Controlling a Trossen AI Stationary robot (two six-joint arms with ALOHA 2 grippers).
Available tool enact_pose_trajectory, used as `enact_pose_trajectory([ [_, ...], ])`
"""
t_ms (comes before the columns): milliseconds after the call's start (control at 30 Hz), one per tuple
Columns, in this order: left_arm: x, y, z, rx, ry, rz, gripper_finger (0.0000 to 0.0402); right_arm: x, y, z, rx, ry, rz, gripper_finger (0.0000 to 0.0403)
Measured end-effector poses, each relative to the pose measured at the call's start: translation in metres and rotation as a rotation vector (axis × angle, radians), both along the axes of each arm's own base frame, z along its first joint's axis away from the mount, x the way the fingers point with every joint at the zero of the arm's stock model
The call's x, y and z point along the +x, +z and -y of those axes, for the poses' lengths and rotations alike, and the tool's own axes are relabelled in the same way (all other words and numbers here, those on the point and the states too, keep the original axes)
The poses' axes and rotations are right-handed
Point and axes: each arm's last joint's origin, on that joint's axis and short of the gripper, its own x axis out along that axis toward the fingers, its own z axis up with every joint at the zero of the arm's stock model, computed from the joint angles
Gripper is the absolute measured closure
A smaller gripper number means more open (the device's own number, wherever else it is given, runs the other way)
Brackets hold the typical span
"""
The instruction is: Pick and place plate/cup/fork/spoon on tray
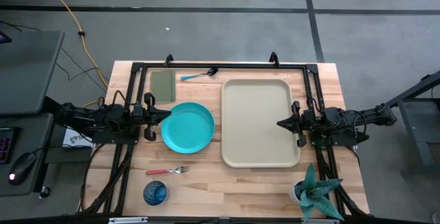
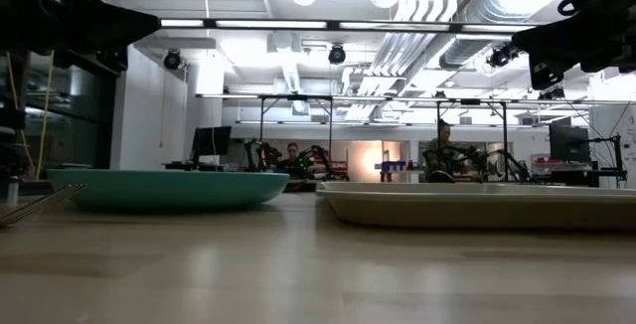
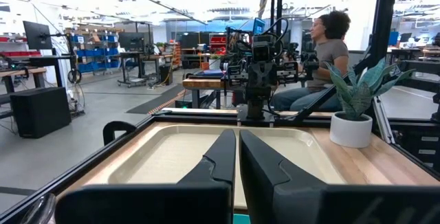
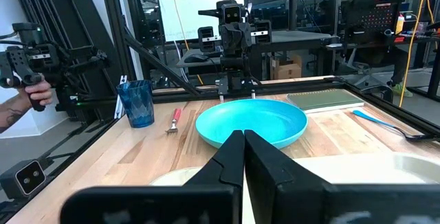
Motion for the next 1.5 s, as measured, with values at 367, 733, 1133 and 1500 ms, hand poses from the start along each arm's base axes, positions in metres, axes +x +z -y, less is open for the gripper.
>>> enact_pose_trajectory([
  [367,0.0,0.0,0.0,0.0,0.0,0.002,0.0398,0.0,0.0,0.0,0.0,-0.005,0.001,0.0402],
  [733,0.0,0.0,0.0,-0.026,-0.003,0.01,0.0398,0.001,0.06,0.003,0.088,-0.099,0.35,0.0402],
  [1133,0.0,0.0,0.0,-0.026,-0.003,0.009,0.0398,0.086,0.06,-0.006,0.043,-0.311,-0.518,0.0402],
  [1500,-0.001,0.004,0.0,-0.052,-0.007,0.055,0.0398,0.126,0.024,-0.014,0.065,-0.292,-0.629,0.0402],
])
